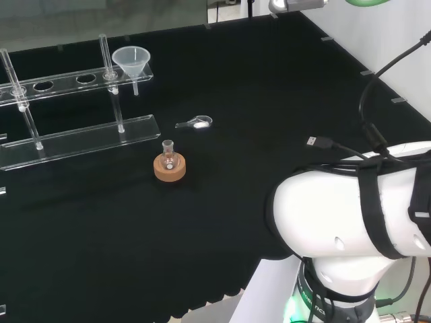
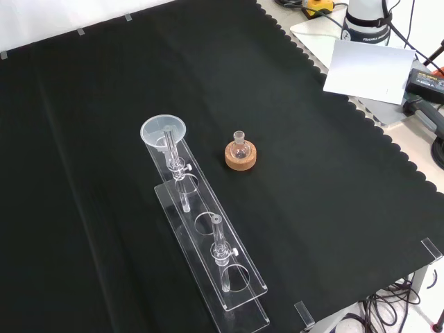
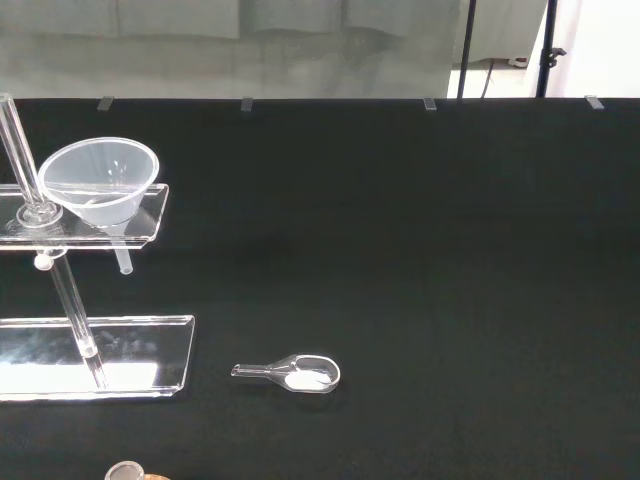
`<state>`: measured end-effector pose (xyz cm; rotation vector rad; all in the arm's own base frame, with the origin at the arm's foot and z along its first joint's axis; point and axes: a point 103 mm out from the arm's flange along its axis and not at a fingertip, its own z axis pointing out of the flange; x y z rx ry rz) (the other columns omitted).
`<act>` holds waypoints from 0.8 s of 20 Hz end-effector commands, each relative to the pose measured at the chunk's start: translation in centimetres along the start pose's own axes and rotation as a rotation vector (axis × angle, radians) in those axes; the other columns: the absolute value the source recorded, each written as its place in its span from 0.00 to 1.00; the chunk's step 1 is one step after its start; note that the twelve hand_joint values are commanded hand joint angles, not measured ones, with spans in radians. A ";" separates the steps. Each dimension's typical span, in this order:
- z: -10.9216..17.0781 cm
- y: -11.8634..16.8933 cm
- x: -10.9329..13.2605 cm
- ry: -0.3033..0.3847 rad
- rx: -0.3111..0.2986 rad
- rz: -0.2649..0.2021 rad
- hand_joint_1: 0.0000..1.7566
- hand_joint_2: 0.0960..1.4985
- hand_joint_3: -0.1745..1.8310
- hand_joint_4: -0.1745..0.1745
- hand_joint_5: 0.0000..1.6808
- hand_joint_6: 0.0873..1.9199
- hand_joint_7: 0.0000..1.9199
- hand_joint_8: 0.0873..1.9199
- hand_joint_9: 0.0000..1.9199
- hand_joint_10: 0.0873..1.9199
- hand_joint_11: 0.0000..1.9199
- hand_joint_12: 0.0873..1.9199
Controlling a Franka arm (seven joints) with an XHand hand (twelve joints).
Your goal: Pick up the funnel from the transparent funnel stand.
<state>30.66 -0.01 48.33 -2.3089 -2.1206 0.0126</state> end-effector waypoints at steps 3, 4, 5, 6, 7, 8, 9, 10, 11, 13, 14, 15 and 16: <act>0.1 0.1 -0.1 -0.012 -0.007 0.007 0.00 0.72 0.35 0.64 0.08 0.01 0.00 0.21 0.07 0.29 0.00 0.66; 0.1 0.1 -0.1 -0.011 -0.007 0.008 0.00 0.72 0.34 0.64 0.09 0.00 0.00 0.21 0.07 0.28 0.00 0.67; 0.2 0.1 -0.1 -0.010 -0.009 0.010 0.00 0.72 0.34 0.64 0.09 0.00 0.00 0.21 0.07 0.28 0.00 0.67; 0.2 0.1 0.0 -0.010 -0.009 0.011 0.00 0.73 0.34 0.64 0.09 0.00 0.00 0.21 0.07 0.28 0.00 0.67; 0.3 0.2 0.0 -0.010 -0.011 0.012 0.00 0.73 0.34 0.64 0.09 0.00 0.00 0.21 0.07 0.28 0.00 0.67; 0.3 0.3 0.0 -0.009 -0.010 0.014 0.00 0.73 0.34 0.64 0.09 0.00 0.00 0.21 0.08 0.28 0.00 0.67; 0.4 0.5 0.0 -0.009 -0.008 0.017 0.00 0.73 0.33 0.64 0.10 0.00 0.00 0.21 0.08 0.28 0.00 0.67; 0.5 0.7 0.1 -0.012 -0.006 0.021 0.00 0.73 0.33 0.64 0.10 0.00 0.00 0.21 0.08 0.28 0.00 0.67; 0.6 0.9 0.2 -0.014 -0.002 0.024 0.00 0.74 0.32 0.64 0.10 0.00 0.00 0.21 0.08 0.28 0.00 0.67; 0.9 1.3 0.4 -0.018 0.007 0.033 0.00 0.74 0.32 0.64 0.10 0.00 0.00 0.22 0.08 0.28 0.00 0.67; 1.1 1.6 0.6 -0.021 0.012 0.038 0.00 0.74 0.32 0.64 0.11 0.00 0.00 0.22 0.08 0.28 0.00 0.67; 1.2 2.0 0.7 -0.021 0.015 0.043 0.00 0.74 0.32 0.64 0.11 0.00 0.00 0.22 0.08 0.28 0.00 0.67; 1.4 2.3 0.9 -0.023 0.014 0.047 0.00 0.74 0.32 0.64 0.11 0.00 0.00 0.22 0.08 0.28 0.00 0.67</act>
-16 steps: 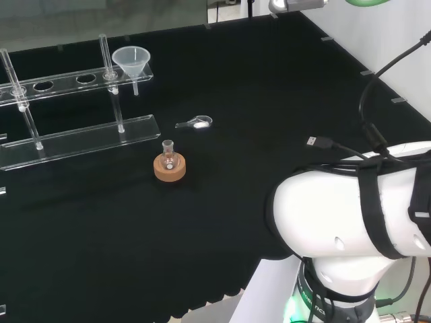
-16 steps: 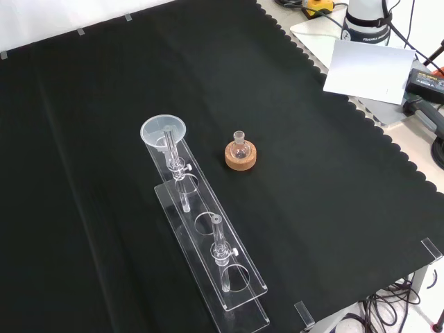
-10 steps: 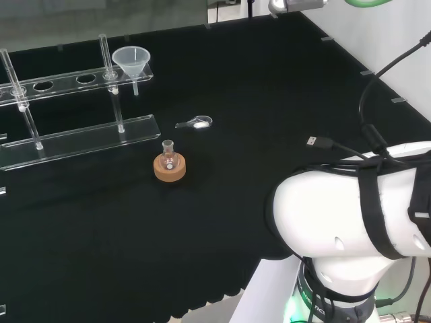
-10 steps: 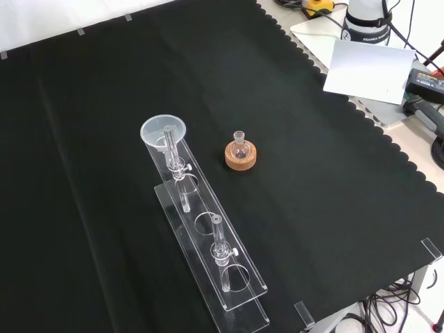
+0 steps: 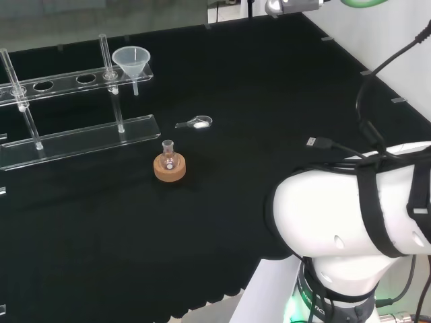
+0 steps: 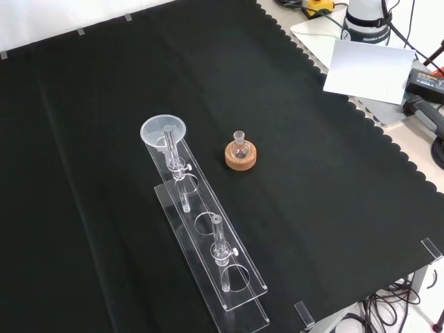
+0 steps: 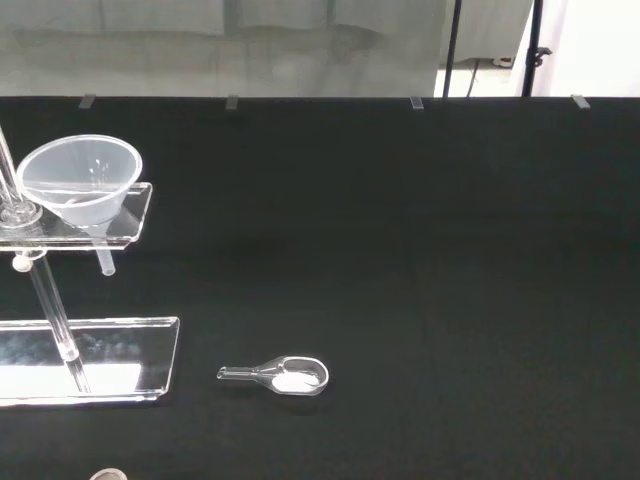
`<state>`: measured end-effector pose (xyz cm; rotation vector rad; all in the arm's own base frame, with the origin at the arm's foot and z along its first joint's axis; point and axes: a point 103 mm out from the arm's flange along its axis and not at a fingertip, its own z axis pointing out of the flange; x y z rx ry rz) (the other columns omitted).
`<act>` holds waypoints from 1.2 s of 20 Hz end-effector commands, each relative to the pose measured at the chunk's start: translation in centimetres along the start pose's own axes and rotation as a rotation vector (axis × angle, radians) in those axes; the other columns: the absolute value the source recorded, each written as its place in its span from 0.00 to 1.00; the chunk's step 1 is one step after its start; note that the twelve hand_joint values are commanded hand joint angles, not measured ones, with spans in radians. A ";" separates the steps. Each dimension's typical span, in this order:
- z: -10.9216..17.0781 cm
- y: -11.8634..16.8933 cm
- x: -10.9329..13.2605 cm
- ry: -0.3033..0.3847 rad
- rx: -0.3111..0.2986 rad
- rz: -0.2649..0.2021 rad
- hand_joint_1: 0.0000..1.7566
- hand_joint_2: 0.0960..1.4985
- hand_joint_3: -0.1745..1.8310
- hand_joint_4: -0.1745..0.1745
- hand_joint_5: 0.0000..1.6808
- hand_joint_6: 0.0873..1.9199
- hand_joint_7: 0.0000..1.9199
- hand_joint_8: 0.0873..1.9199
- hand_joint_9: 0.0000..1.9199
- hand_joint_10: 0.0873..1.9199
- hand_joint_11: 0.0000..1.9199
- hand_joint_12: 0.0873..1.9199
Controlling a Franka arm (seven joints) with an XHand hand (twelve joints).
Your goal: Pick up the funnel from the transparent funnel stand.
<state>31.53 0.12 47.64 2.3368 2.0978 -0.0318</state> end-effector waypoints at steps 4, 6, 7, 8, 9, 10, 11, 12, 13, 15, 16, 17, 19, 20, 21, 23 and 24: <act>1.8 3.2 1.0 -0.033 0.035 0.038 0.00 0.74 0.32 0.63 0.11 0.00 0.01 0.22 0.08 0.28 0.00 0.67; 2.5 4.2 1.2 -0.040 0.041 0.036 0.00 0.74 0.32 0.63 0.11 0.00 0.01 0.22 0.08 0.28 0.00 0.67; 2.8 4.8 1.4 -0.048 0.044 0.032 0.00 0.74 0.32 0.63 0.11 0.00 0.01 0.22 0.08 0.28 0.00 0.67; 3.2 5.6 1.8 -0.052 0.051 0.025 0.00 0.74 0.32 0.63 0.11 0.00 0.01 0.22 0.08 0.28 0.00 0.67; 3.6 6.3 2.2 -0.055 0.056 0.015 0.00 0.74 0.32 0.63 0.11 0.00 0.01 0.22 0.08 0.28 0.00 0.67; 4.1 7.0 2.7 -0.056 0.062 0.004 0.00 0.74 0.32 0.63 0.11 0.00 0.01 0.22 0.08 0.28 0.00 0.67; 4.6 7.7 3.2 -0.058 0.069 -0.011 0.00 0.74 0.32 0.63 0.11 0.00 0.01 0.22 0.08 0.28 0.00 0.68; 5.0 8.4 3.6 -0.063 0.080 -0.020 0.00 0.74 0.31 0.63 0.11 0.00 0.01 0.22 0.09 0.28 0.00 0.68; 5.3 9.1 4.1 -0.063 0.093 -0.029 0.00 0.73 0.31 0.63 0.10 0.00 0.01 0.22 0.09 0.28 0.00 0.68; 6.0 10.4 5.1 -0.080 0.113 -0.050 0.00 0.72 0.31 0.62 0.10 0.00 0.01 0.22 0.09 0.29 0.00 0.68; 6.4 10.9 5.6 -0.078 0.118 -0.062 0.01 0.71 0.30 0.61 0.09 0.00 0.01 0.22 0.09 0.29 0.00 0.67; 6.8 11.4 6.1 -0.075 0.124 -0.073 0.02 0.70 0.29 0.60 0.09 0.00 0.02 0.22 0.08 0.29 0.00 0.67; 7.6 12.2 7.0 -0.079 0.136 -0.090 0.05 0.68 0.28 0.59 0.09 0.00 0.02 0.22 0.08 0.29 0.00 0.66; 8.0 12.6 7.4 -0.076 0.148 -0.097 0.06 0.67 0.27 0.59 0.09 0.00 0.02 0.22 0.09 0.29 0.00 0.66; 8.4 13.0 7.7 -0.074 0.161 -0.102 0.07 0.66 0.27 0.58 0.09 0.00 0.03 0.23 0.09 0.30 0.00 0.66; 9.2 13.7 8.4 -0.071 0.184 -0.109 0.09 0.65 0.26 0.58 0.09 0.00 0.03 0.23 0.09 0.30 0.00 0.66; 9.5 14.0 8.7 -0.070 0.194 -0.113 0.10 0.64 0.26 0.58 0.09 0.00 0.03 0.23 0.09 0.30 0.00 0.66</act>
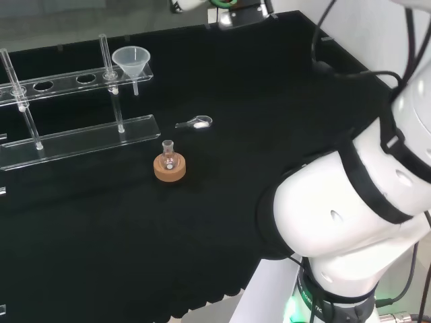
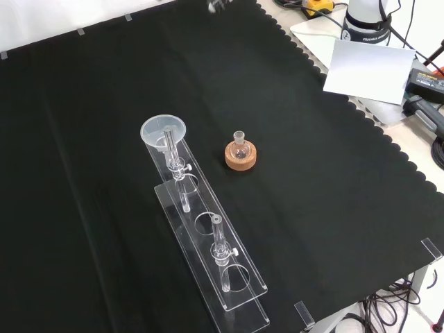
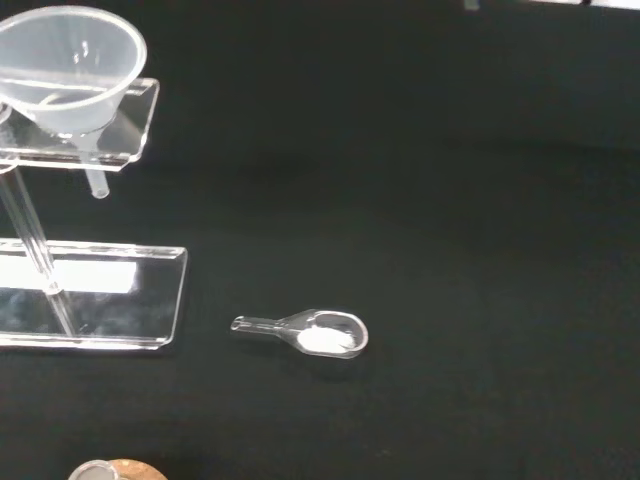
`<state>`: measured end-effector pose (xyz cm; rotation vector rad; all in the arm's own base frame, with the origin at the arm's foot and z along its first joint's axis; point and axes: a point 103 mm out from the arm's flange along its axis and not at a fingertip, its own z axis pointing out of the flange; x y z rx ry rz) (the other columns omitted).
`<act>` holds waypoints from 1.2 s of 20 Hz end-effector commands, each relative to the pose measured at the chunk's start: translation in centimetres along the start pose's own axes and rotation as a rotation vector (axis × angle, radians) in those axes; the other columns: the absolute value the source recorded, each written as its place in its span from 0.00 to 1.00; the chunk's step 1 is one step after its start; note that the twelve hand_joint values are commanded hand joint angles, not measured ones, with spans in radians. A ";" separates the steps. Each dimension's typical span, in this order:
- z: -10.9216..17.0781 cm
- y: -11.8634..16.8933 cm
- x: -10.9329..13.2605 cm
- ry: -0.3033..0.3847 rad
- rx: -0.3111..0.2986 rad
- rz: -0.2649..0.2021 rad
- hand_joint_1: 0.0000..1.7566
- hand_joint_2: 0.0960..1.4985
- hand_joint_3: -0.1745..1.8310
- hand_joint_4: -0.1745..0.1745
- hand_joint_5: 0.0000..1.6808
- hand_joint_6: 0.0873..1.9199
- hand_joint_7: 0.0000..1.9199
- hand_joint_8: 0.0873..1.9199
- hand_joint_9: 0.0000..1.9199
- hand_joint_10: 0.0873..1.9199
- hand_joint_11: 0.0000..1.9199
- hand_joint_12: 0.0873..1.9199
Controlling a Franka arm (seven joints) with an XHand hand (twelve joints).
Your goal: Pick up the funnel from the transparent funnel stand.
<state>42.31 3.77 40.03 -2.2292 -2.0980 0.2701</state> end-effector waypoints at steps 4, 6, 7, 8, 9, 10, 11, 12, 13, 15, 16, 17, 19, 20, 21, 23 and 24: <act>1.9 5.2 5.0 -0.016 0.066 -0.089 0.14 0.62 0.25 0.56 0.09 0.00 0.02 0.23 0.08 0.31 0.00 0.66; 2.2 5.9 5.7 -0.022 0.087 -0.101 0.16 0.60 0.24 0.56 0.09 0.00 0.02 0.24 0.09 0.32 0.00 0.67; 2.4 6.4 6.2 -0.034 0.097 -0.109 0.18 0.59 0.23 0.56 0.09 0.00 0.02 0.24 0.09 0.32 0.00 0.68; 2.6 6.8 6.6 -0.045 0.107 -0.116 0.19 0.58 0.23 0.57 0.09 0.00 0.02 0.24 0.09 0.33 0.00 0.70; 2.7 7.2 7.1 -0.054 0.117 -0.122 0.20 0.58 0.22 0.57 0.09 0.00 0.01 0.25 0.09 0.33 0.00 0.72; 2.9 7.7 7.7 -0.060 0.127 -0.128 0.21 0.57 0.22 0.57 0.09 0.00 0.01 0.25 0.09 0.34 0.00 0.74; 3.1 8.0 8.2 -0.062 0.133 -0.132 0.23 0.56 0.22 0.58 0.09 0.00 0.01 0.25 0.09 0.35 0.01 0.76; 3.3 8.3 8.6 -0.062 0.140 -0.138 0.24 0.55 0.21 0.58 0.09 0.00 0.00 0.26 0.09 0.35 0.02 0.77; 3.5 8.6 8.9 -0.062 0.157 -0.142 0.25 0.54 0.21 0.59 0.08 0.00 0.00 0.26 0.09 0.36 0.03 0.78; 4.1 9.2 9.5 -0.071 0.195 -0.136 0.26 0.54 0.21 0.60 0.08 0.00 0.00 0.24 0.08 0.37 0.05 0.79; 4.4 9.3 9.7 -0.070 0.201 -0.138 0.26 0.53 0.20 0.61 0.07 0.00 0.00 0.23 0.08 0.37 0.06 0.79; 4.7 9.4 10.0 -0.075 0.210 -0.138 0.26 0.53 0.20 0.61 0.07 0.00 0.00 0.22 0.08 0.37 0.07 0.79; 5.1 9.9 10.4 -0.090 0.261 -0.143 0.26 0.52 0.20 0.61 0.05 0.00 0.00 0.20 0.07 0.38 0.07 0.79; 5.3 10.1 10.6 -0.106 0.286 -0.144 0.26 0.51 0.20 0.61 0.03 0.00 0.00 0.16 0.06 0.38 0.07 0.79; 5.5 10.2 10.7 -0.110 0.286 -0.144 0.25 0.51 0.19 0.61 0.01 0.00 0.00 0.12 0.05 0.38 0.07 0.79; 5.8 10.5 10.9 -0.118 0.288 -0.142 0.25 0.50 0.19 0.60 0.00 0.00 0.00 0.06 0.02 0.39 0.08 0.80; 5.9 10.6 11.1 -0.121 0.291 -0.142 0.26 0.49 0.18 0.60 0.00 0.00 0.00 0.05 0.02 0.40 0.08 0.80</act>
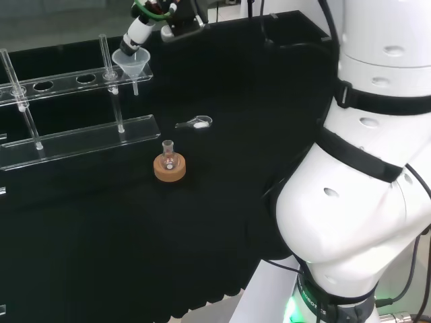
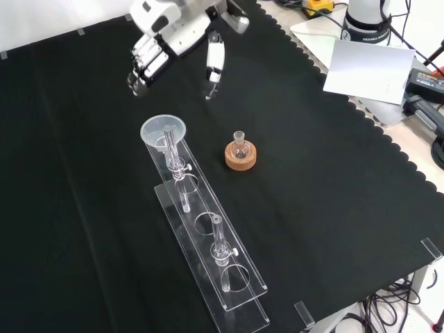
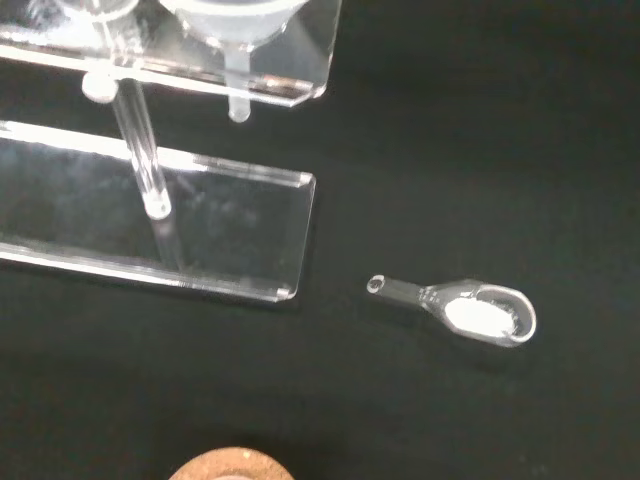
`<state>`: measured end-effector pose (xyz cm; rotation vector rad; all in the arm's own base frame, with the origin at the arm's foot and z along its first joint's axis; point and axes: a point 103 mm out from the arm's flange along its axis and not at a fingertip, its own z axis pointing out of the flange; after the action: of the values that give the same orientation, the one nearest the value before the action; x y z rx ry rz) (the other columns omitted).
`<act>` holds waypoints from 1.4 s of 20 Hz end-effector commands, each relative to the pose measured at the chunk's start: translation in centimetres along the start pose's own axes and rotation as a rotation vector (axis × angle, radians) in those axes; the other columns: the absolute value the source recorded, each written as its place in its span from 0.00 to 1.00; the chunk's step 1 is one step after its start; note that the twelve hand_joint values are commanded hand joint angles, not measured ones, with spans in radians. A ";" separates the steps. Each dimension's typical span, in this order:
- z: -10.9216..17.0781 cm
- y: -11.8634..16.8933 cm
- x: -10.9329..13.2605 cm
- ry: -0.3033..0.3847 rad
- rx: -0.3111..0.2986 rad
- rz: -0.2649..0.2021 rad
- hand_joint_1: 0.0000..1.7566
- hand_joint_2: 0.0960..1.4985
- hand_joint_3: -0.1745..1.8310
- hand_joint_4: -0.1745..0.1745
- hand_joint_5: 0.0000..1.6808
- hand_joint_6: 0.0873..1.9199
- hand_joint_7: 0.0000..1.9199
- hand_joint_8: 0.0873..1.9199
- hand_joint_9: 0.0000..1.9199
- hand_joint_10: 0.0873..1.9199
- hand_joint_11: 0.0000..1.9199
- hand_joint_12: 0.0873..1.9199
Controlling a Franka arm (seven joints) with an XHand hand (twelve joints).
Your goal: Pick up the funnel from the transparent funnel stand.
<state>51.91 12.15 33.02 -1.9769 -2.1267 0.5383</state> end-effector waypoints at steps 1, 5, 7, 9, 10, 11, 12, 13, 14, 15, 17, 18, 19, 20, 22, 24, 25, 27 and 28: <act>1.0 1.2 1.7 -0.046 0.084 -0.005 0.26 0.49 0.18 0.59 0.00 0.00 0.00 0.05 0.02 0.40 0.09 0.80; 1.4 2.0 2.8 -0.086 0.103 0.001 0.27 0.48 0.17 0.58 0.00 0.00 0.00 0.04 0.02 0.41 0.11 0.80; 1.4 2.4 3.1 -0.097 0.107 0.007 0.28 0.48 0.17 0.58 0.00 0.00 0.00 0.05 0.02 0.42 0.13 0.80; 1.5 2.7 3.3 -0.107 0.117 0.014 0.29 0.47 0.17 0.57 0.00 0.00 0.00 0.06 0.03 0.42 0.14 0.79; 1.5 2.9 3.3 -0.112 0.122 0.017 0.29 0.47 0.17 0.57 0.00 0.00 0.00 0.07 0.03 0.42 0.14 0.79; 1.5 3.1 3.3 -0.114 0.119 0.020 0.29 0.47 0.16 0.57 0.00 0.00 0.00 0.07 0.03 0.42 0.15 0.79; 1.5 3.2 3.3 -0.112 0.115 0.023 0.30 0.47 0.16 0.56 0.00 0.00 0.00 0.07 0.03 0.42 0.15 0.78; 1.5 3.3 3.3 -0.108 0.111 0.027 0.30 0.47 0.16 0.55 0.00 0.00 0.00 0.08 0.03 0.42 0.16 0.78; 1.5 3.5 3.3 -0.103 0.110 0.029 0.30 0.47 0.16 0.53 0.00 0.00 0.00 0.08 0.03 0.43 0.17 0.78; 1.5 3.7 3.2 -0.094 0.108 0.030 0.31 0.47 0.16 0.52 0.00 0.00 0.00 0.08 0.04 0.43 0.17 0.77; 1.6 4.1 3.2 -0.089 0.111 0.028 0.31 0.47 0.16 0.51 0.00 0.00 0.00 0.08 0.04 0.43 0.18 0.77; 1.7 4.4 3.2 -0.085 0.115 0.026 0.32 0.47 0.16 0.50 0.00 0.00 0.00 0.08 0.04 0.43 0.19 0.77; 1.8 4.6 3.2 -0.078 0.118 0.022 0.32 0.47 0.16 0.49 0.00 0.00 0.00 0.08 0.04 0.43 0.19 0.77; 1.9 4.9 3.2 -0.072 0.120 0.018 0.32 0.47 0.16 0.48 0.00 0.00 0.00 0.08 0.04 0.43 0.19 0.76; 2.0 5.3 3.3 -0.066 0.120 0.008 0.32 0.47 0.16 0.48 0.00 0.00 0.00 0.08 0.04 0.43 0.19 0.76; 2.1 5.7 3.4 -0.057 0.120 -0.001 0.32 0.47 0.16 0.47 0.00 0.00 0.00 0.08 0.04 0.43 0.20 0.76; 2.2 5.8 3.5 -0.055 0.120 -0.005 0.32 0.47 0.16 0.47 0.00 0.00 0.00 0.08 0.05 0.43 0.20 0.76; 2.2 6.1 3.6 -0.055 0.122 -0.008 0.32 0.47 0.16 0.47 0.00 0.00 0.00 0.09 0.05 0.43 0.20 0.76; 2.2 6.2 3.7 -0.059 0.121 -0.009 0.32 0.47 0.15 0.47 0.00 0.00 0.00 0.09 0.05 0.43 0.20 0.76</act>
<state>56.09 15.62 28.50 -1.9215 -2.0774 0.7184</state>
